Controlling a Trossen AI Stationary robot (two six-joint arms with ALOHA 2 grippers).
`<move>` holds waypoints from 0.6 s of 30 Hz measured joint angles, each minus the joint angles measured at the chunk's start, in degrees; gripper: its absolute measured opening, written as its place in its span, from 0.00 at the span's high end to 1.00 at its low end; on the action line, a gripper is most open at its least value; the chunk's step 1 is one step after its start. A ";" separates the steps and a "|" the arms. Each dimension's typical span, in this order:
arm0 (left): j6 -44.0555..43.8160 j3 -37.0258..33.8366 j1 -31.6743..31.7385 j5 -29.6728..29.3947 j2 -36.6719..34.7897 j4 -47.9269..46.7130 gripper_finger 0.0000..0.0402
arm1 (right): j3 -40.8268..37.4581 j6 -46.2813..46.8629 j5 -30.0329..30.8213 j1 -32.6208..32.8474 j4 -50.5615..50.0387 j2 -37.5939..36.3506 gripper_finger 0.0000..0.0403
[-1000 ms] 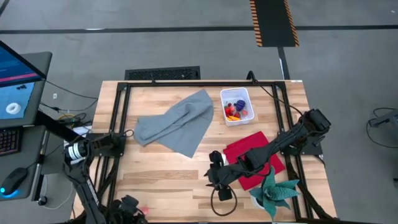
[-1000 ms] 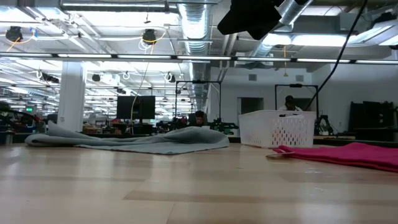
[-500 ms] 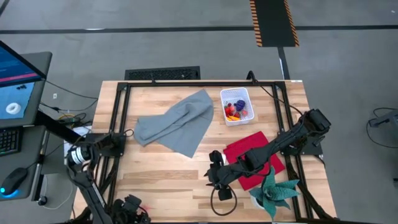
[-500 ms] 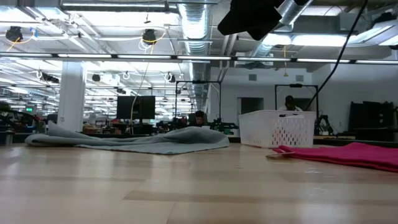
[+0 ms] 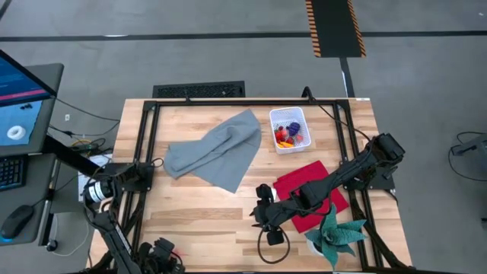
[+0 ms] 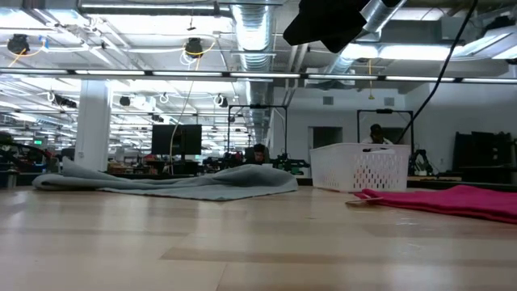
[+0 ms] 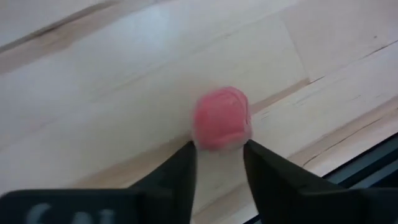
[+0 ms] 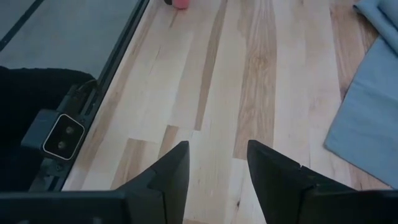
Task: Pick and placing Produce into tupperware
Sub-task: Put the pink peach into the white bin
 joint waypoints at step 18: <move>5.18 -0.02 1.70 -3.27 0.04 -3.48 0.95 | 0.00 0.01 0.00 0.00 -0.13 -0.01 0.56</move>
